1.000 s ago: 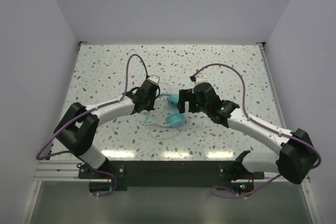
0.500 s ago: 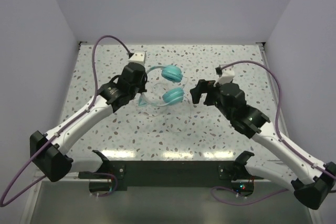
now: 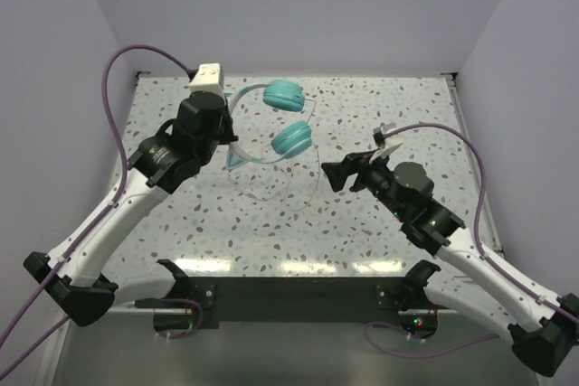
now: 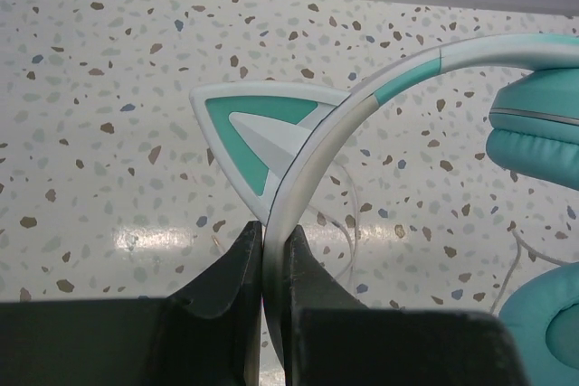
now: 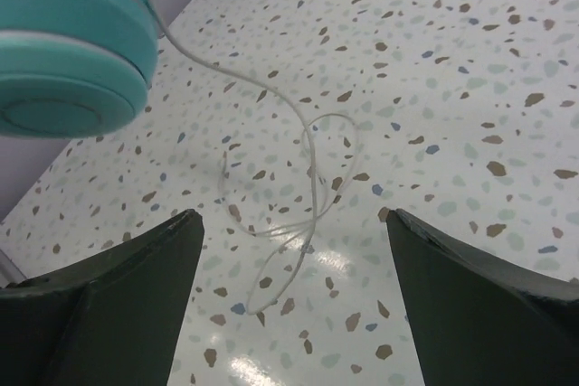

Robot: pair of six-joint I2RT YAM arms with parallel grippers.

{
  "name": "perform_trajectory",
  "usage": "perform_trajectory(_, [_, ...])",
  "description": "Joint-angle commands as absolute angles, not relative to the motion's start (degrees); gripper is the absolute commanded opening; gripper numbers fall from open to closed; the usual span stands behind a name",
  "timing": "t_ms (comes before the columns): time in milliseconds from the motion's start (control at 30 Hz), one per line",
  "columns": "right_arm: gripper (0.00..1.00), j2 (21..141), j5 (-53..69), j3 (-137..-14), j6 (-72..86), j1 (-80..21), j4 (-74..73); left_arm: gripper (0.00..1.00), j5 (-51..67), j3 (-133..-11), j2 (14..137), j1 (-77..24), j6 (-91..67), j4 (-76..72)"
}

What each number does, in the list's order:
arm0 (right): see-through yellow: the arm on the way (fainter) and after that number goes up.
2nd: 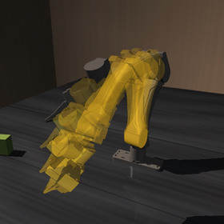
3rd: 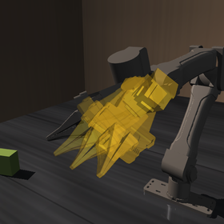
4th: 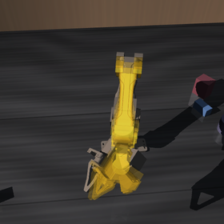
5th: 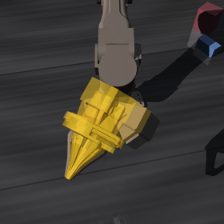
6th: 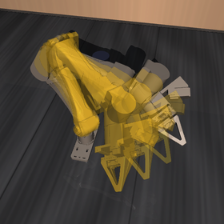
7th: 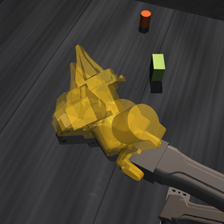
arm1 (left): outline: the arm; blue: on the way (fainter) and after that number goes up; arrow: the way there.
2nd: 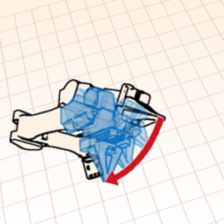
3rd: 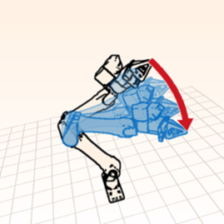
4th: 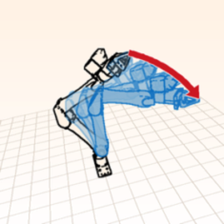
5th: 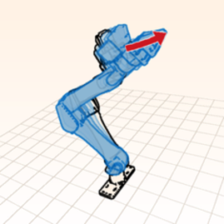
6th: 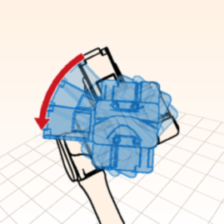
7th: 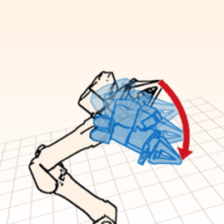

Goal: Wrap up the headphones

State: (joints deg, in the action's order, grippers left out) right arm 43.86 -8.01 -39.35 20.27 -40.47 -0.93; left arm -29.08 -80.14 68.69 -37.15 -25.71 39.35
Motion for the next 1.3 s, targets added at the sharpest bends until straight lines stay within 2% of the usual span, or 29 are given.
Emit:
perform_trajectory(0, [0.83,50.70,1.13,-35.69,20.56,-40.52,11.85,0.00,-29.97,-84.72,64.69,-36.91,-29.62,38.05])
perform_trajectory(233, [0.76,62.57,3.96,-31.03,27.33,-40.60,27.66,0.00,-31.81,-84.64,62.67,-36.91,-33.22,37.71])
perform_trajectory(533, [0.60,74.07,-4.56,-30.14,32.08,-44.55,41.56,0.00,-33.13,-83.76,60.82,-36.91,-38.49,35.78])
perform_trajectory(633, [0.53,77.94,-9.13,-32.77,30.50,-49.20,41.40,0.00,-33.92,-83.93,60.73,-36.91,-40.60,35.77])
perform_trajectory(767, [0.49,81.47,-12.47,-33.13,31.99,-50.71,44.38,0.00,-35.94,-84.55,59.77,-36.91,-44.11,36.47])
perform_trajectory(900, [0.40,84.28,-14.67,-33.66,33.31,-51.42,46.76,0.00,-37.35,-83.94,58.62,-36.91,-48.94,36.39])
perform_trajectory(1167, [0.35,89.11,-19.07,-37.52,31.03,-51.86,45.45,0.00,-38.49,-80.60,55.90,-36.91,-53.35,34.98])
perform_trajectory(1267, [0.29,90.17,-19.07,-38.93,30.41,-52.03,44.74,0.00,-39.81,-80.33,55.20,-36.91,-54.49,35.51])
